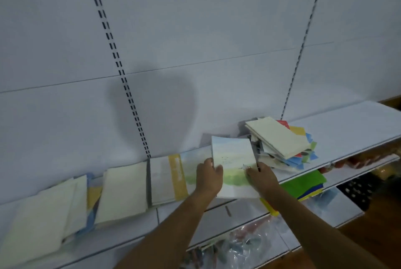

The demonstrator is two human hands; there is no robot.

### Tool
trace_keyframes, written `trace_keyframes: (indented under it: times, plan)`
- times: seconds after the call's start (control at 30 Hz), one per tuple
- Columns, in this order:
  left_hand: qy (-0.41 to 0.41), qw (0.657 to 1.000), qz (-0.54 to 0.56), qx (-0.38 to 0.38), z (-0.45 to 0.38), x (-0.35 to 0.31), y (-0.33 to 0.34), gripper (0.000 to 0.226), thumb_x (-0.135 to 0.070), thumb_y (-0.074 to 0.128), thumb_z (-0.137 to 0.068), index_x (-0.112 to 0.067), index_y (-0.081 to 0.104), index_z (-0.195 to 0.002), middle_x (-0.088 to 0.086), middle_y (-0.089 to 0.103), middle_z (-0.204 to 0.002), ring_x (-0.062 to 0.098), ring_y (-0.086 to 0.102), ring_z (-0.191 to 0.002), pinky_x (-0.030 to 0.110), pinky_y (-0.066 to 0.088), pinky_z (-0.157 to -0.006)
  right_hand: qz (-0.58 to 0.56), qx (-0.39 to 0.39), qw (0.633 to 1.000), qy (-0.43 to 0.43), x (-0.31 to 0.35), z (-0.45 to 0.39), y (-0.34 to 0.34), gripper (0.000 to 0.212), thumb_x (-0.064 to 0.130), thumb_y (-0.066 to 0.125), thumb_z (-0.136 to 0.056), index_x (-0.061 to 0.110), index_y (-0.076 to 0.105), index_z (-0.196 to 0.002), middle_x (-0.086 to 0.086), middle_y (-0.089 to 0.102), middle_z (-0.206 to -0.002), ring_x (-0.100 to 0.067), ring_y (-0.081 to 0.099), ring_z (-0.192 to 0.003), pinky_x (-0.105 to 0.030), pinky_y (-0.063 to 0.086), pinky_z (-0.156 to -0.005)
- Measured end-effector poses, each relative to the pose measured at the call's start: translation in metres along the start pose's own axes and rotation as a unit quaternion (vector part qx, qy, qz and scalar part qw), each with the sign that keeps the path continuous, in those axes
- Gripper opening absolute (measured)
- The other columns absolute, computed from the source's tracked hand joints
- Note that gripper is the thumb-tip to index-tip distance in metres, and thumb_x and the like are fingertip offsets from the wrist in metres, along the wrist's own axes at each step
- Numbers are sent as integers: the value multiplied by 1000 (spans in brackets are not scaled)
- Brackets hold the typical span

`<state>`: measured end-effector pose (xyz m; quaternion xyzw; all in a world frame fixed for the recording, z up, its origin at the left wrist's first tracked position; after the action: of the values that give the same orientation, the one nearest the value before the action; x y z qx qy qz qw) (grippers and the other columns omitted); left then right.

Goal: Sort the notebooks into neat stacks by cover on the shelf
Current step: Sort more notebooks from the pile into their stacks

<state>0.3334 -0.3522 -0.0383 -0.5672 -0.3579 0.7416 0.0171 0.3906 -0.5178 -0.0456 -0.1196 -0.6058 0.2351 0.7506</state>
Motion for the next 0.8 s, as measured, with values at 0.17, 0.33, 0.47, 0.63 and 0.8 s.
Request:
trace_keyframes:
  times: [0.17,0.33,0.47,0.63,0.8]
  plan:
    - [-52,996,44,-51,-29,30,-32,39,-21,62,-91,-3,55,-124,13,63,-116,26,61,-102,30,49,-87,45,56,996,-45,28,-29,46,14,20,56,-91,11,62,-101,-9,62,-96,-16,55,-79,-21,44,-64]
    - [-86,994,35,-60,-51,63,-40,48,-25,66,-88,-6,48,-128,12,60,-122,24,60,-107,27,47,-87,67,87,992,-56,27,-55,81,27,23,60,-89,10,60,-113,-6,63,-103,-21,60,-91,-35,50,-80]
    - [-107,992,3,-70,-60,80,-32,47,-29,66,-88,-5,50,-126,12,60,-123,25,59,-110,32,49,-92,117,84,988,-56,22,-70,96,36,23,63,-89,5,53,-119,-8,59,-102,-22,56,-89,-32,46,-76]
    - [-129,987,-29,-90,-65,83,-23,50,-31,61,-91,-5,48,-132,12,56,-129,25,55,-116,30,45,-95,171,122,974,-80,19,-89,109,40,25,64,-88,5,48,-119,-13,62,-109,-27,62,-94,-36,52,-78]
    - [-147,980,-79,-107,-72,77,-19,51,-30,56,-93,-5,43,-136,13,52,-133,26,49,-124,30,39,-101,203,134,965,-103,19,-102,121,45,21,66,-83,1,52,-122,-16,58,-117,-29,59,-100,-36,51,-86]
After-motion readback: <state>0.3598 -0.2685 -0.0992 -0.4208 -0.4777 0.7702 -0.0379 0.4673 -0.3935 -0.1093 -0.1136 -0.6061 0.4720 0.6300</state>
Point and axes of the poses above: each hand's wrist, its own z-axis away from the middle knuckle, its own y-axis out of the palm, x = y × z, the point moved 3 cm from there along -z, towards the middle knuckle
